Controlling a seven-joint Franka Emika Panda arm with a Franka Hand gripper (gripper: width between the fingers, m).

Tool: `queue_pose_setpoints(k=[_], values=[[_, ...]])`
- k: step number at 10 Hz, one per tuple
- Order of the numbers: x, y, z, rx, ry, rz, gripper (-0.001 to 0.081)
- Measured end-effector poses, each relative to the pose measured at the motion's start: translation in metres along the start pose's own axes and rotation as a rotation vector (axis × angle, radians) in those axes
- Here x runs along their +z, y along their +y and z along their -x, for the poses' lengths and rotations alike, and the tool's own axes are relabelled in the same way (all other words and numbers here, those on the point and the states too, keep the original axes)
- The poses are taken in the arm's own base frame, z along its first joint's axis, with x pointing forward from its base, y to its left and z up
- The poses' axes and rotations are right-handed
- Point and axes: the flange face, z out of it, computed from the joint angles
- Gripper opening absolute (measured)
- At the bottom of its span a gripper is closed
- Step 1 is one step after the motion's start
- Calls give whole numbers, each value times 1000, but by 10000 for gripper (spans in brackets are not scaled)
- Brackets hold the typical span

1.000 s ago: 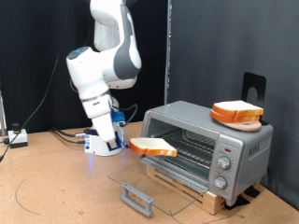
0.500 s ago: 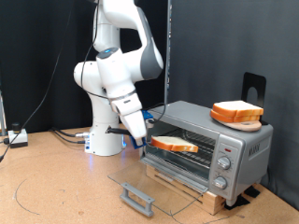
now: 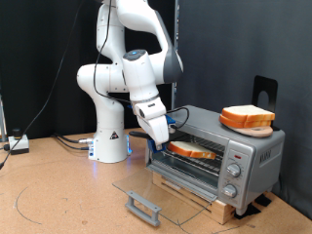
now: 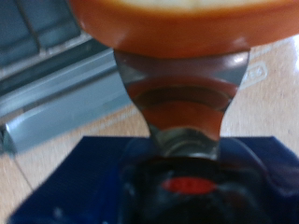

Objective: Make a piece of toast with the oven

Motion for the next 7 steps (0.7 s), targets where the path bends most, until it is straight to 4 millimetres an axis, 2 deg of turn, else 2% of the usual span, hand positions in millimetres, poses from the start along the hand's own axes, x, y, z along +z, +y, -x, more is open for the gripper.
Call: queue_pose_setpoints(k=[5,7], values=[[-10,36,32,-23,-25,54,396],[-16,46,40,-14,-13,61,396]])
